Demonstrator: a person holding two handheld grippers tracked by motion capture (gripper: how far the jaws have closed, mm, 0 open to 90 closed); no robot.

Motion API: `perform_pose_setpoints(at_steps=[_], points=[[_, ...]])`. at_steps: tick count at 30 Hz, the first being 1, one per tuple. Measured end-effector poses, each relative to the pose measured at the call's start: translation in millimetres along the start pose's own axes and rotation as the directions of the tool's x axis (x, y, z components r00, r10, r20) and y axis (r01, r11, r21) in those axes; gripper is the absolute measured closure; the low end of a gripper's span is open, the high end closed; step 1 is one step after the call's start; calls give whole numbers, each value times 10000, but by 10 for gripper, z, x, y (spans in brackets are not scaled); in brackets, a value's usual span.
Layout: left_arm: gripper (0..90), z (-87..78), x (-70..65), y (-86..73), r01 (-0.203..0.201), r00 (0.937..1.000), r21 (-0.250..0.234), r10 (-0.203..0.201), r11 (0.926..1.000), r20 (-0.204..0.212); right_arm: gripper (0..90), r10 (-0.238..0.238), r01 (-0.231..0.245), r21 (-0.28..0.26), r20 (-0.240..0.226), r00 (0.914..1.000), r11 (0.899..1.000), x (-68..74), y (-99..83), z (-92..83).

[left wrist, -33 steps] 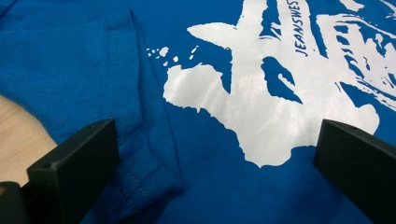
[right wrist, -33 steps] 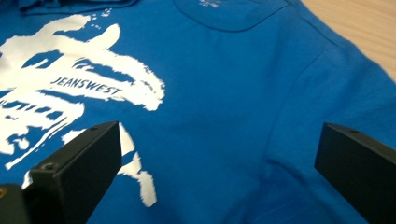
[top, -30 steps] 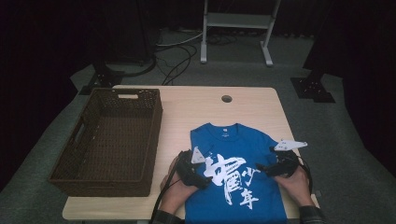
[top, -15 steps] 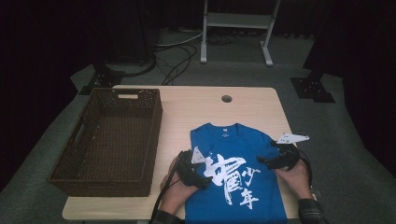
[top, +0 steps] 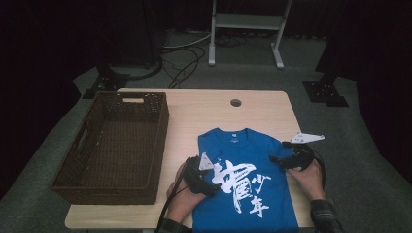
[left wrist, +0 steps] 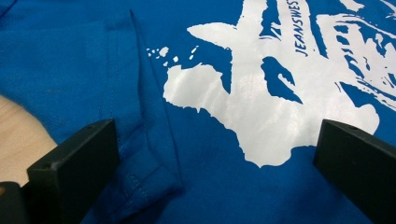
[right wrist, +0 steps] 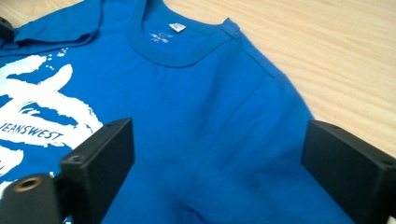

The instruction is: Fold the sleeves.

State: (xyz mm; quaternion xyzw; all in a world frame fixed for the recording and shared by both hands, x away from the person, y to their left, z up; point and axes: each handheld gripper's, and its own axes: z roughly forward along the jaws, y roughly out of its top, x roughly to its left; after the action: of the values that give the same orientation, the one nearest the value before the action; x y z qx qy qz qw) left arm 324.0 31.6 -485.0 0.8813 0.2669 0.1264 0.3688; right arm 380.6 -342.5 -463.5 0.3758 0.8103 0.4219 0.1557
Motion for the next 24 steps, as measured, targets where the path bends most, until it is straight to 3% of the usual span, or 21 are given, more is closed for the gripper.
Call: perform_pose_setpoints(at_steps=[11,24], points=[[1,0,0,0,2,10000,1,-2,10000,0,245,62,-57,-172,323,9995,9998,-132,26,-64],[1,0,0,0,1,10000,5,-1,10000,1,504,268,-275,65,990,9947,9996,-276,-20,-107]])
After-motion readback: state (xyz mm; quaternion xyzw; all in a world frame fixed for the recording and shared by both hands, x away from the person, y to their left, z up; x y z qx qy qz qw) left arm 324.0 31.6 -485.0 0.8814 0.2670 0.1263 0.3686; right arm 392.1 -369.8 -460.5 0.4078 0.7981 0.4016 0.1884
